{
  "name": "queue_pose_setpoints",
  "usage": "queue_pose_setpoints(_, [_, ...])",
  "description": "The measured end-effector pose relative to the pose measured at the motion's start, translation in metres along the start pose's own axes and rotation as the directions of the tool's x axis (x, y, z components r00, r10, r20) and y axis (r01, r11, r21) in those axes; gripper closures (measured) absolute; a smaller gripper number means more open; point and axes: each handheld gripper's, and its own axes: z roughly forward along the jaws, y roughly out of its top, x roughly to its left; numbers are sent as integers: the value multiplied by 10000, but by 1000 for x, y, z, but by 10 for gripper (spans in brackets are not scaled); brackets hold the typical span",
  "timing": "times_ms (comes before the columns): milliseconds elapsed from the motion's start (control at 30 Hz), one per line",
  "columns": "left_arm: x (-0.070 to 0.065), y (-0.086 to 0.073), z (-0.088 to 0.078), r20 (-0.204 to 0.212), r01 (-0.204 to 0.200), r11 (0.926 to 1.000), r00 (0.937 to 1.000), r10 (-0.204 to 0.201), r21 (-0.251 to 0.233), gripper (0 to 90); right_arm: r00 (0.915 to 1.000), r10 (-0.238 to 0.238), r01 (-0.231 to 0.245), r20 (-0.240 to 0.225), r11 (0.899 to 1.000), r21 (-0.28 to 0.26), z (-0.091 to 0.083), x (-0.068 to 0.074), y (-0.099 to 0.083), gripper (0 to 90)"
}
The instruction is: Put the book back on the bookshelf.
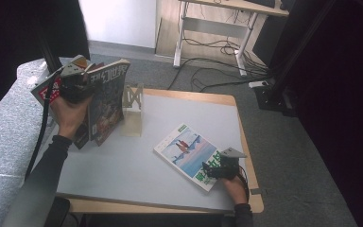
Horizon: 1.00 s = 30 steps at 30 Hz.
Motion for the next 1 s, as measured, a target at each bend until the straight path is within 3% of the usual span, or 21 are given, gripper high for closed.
queue_pose_setpoints(133, [3,-5,-3,155,69,9999,9999,-71,79,823,10000,-2,2,0,10000,-1,0,0,0,0])
queue_pose_setpoints(267, [4,-7,-10,166,-174,9987,9997,166,474,819,10000,-13,13,-12,10000,17,0,0,0,0])
queue_pose_setpoints(400, [2,-12,-19,56,-475,9957,9989,472,798,812,10000,-10,10,-10,10000,18,0,0,0,0])
queue_pose_setpoints(767, [10,-30,-39,-257,-690,9860,9969,737,1518,773,10000,11,-11,4,10000,9,0,0,0,0])
queue_pose_setpoints(1000, [16,-20,-41,-182,-427,9875,9988,460,1516,770,10000,-7,7,8,10000,-2,0,0,0,0])
